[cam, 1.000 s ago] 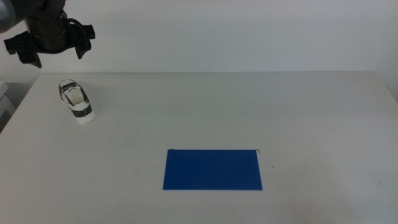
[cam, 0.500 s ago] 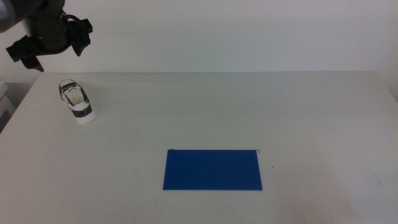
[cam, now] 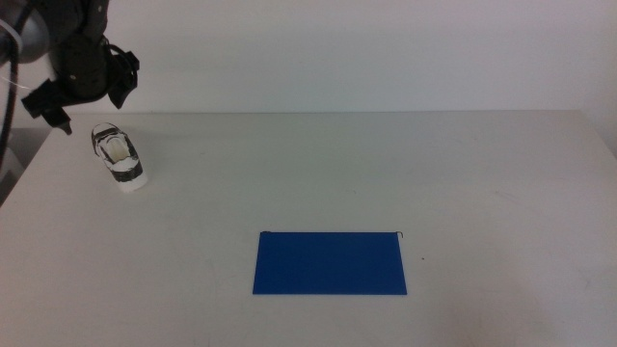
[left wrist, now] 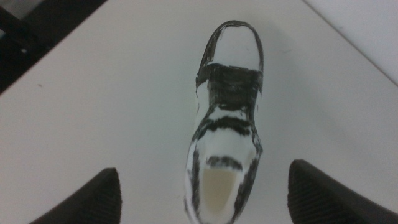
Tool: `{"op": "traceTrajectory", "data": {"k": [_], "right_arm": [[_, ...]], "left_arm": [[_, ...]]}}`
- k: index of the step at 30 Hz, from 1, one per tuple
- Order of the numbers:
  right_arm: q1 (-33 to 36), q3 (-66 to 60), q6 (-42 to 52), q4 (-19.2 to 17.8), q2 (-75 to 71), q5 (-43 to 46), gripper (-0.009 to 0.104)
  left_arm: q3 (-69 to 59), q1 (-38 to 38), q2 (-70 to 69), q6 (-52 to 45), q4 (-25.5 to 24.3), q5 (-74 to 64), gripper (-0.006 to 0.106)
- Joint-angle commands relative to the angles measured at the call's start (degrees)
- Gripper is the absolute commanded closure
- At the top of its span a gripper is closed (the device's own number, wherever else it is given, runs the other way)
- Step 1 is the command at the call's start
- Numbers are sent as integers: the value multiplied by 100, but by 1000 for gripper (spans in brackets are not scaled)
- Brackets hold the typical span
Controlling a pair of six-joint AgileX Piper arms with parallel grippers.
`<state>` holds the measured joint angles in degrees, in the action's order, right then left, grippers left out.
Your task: Use one arm to grab the shoe from the table and place it on the mat.
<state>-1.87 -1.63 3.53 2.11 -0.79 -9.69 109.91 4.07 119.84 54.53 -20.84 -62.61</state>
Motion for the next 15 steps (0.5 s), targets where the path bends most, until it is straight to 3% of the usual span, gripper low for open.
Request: {"op": "traceTrajectory", "data": {"k": [1, 10, 15], "right_arm": [[18, 54, 72, -49, -121, 454, 29], [18, 54, 72, -49, -121, 454, 29], [18, 54, 72, -49, -121, 454, 29]], "left_arm": [[428, -86, -103, 82, 93, 55, 11], [1253, -249, 790, 60, 555, -1, 11], [1305, -261, 990, 60, 417, -61, 11]]}}
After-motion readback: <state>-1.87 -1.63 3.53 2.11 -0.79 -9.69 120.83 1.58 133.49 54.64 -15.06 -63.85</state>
